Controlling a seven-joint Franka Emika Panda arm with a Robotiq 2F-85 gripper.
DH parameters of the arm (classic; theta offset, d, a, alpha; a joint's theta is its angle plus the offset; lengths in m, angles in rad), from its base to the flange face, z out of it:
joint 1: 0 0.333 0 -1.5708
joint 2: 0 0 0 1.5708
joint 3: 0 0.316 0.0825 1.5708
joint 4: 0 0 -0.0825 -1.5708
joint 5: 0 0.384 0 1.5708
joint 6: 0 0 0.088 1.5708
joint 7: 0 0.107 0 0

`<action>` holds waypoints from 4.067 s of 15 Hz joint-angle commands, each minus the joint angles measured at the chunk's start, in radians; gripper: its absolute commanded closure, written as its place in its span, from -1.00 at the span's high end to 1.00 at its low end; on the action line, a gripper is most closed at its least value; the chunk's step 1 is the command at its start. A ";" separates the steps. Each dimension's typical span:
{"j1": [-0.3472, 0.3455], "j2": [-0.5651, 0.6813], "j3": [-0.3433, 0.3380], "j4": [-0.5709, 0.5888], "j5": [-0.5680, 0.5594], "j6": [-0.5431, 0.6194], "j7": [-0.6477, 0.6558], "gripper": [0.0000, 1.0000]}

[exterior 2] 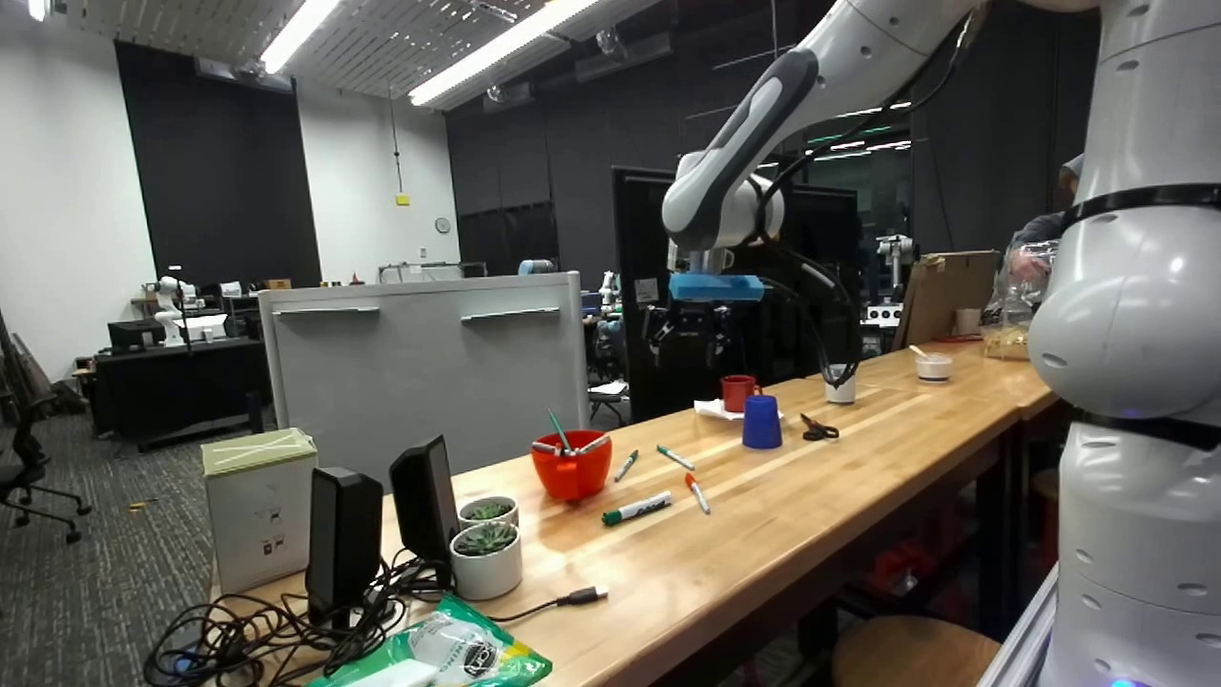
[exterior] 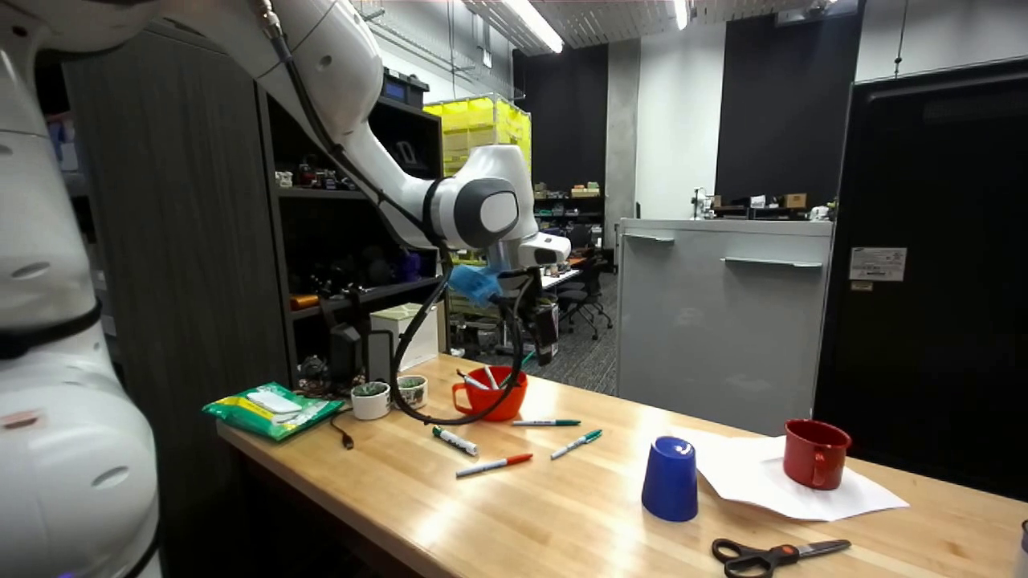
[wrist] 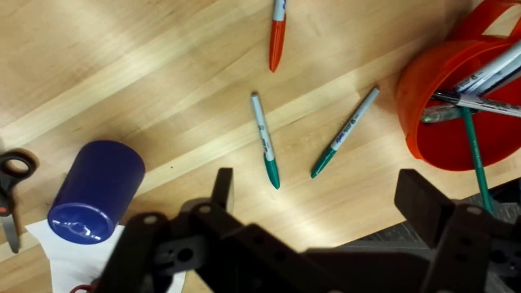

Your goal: Put one green pen inside the orange cup on the left

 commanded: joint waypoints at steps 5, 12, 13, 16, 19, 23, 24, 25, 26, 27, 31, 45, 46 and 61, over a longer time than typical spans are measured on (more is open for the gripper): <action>0.002 0.087 -0.052 -0.015 0.023 0.102 -0.098 1.00; 0.002 0.179 -0.085 -0.013 0.030 0.143 -0.171 1.00; 0.002 0.191 -0.087 -0.011 0.033 0.147 -0.178 1.00; 0.005 0.214 -0.095 -0.008 0.021 0.165 -0.169 1.00; 0.010 0.217 -0.098 -0.008 0.015 0.154 -0.159 1.00; 0.013 0.229 -0.103 0.001 -0.004 0.149 -0.141 1.00; 0.015 0.238 -0.106 0.006 -0.014 0.145 -0.132 1.00; 0.018 0.249 -0.109 0.012 -0.025 0.137 -0.125 1.00; 0.019 0.260 -0.111 0.018 -0.031 0.133 -0.121 1.00; 0.020 0.271 -0.113 0.023 -0.033 0.129 -0.120 1.00; 0.028 0.323 -0.124 0.062 -0.033 0.104 -0.118 1.00; 0.057 0.501 -0.137 0.254 -0.012 0.027 -0.117 1.00; 0.059 0.511 -0.137 0.265 -0.012 0.022 -0.116 1.00; 0.065 0.601 -0.141 0.372 -0.010 -0.055 -0.118 -0.06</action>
